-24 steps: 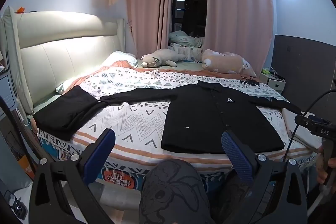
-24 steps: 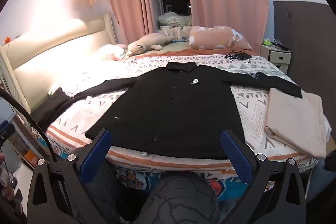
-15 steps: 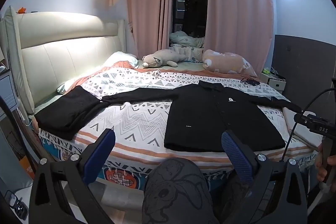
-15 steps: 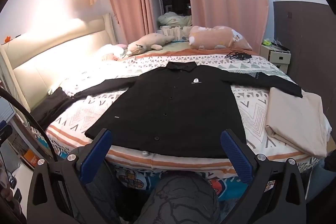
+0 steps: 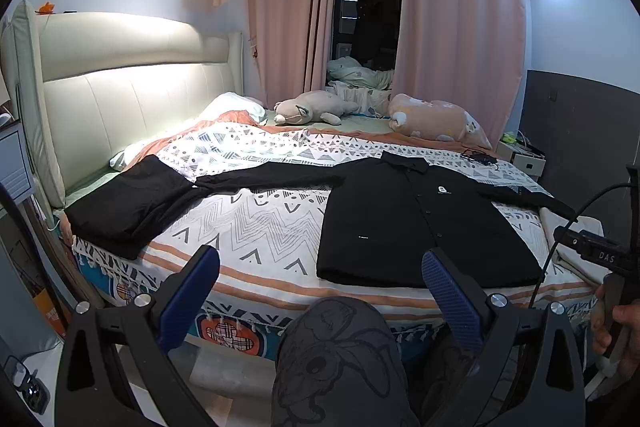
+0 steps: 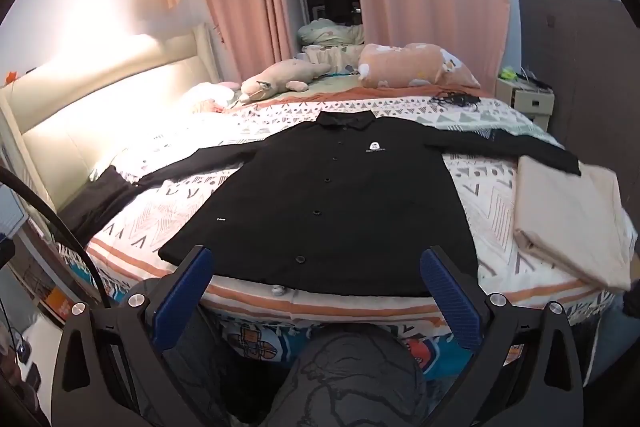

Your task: Fold large clothes

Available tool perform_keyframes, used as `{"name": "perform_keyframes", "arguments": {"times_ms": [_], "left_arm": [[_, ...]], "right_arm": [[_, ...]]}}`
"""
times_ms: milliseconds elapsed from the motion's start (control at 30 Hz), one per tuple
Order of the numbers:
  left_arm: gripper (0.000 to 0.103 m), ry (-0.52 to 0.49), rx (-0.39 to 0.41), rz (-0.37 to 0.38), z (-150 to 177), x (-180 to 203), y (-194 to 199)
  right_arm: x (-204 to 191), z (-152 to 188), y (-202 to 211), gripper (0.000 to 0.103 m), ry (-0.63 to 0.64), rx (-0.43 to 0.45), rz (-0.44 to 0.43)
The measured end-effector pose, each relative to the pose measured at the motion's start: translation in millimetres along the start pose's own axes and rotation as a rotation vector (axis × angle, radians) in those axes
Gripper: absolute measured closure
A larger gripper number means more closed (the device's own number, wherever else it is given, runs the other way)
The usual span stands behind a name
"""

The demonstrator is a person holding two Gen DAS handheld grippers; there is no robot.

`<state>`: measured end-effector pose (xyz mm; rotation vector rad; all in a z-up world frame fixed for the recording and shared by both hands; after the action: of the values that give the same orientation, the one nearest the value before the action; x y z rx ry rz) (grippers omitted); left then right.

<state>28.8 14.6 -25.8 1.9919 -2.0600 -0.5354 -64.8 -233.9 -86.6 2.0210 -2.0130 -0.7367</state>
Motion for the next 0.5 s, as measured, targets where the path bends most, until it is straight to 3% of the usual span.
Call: {"name": "perform_keyframes", "arguments": {"times_ms": [500], "left_arm": [[0.000, 0.011, -0.020, 0.021, 7, -4, -9]], "right_arm": [[-9, 10, -16, 0.000, 0.046, 0.000, 0.024]]}}
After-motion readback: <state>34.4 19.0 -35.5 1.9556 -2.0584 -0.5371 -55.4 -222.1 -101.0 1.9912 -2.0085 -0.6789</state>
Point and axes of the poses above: each gripper's, at about its wrist camera, not at the fingertips, and y roughly against the way its jaws point, x to its right, z to its underside, the point moved 4 cm from there along -y, roughly the way its jaws point, and after that the axes turned 10 degrees about -y, right-handed, at the moved point
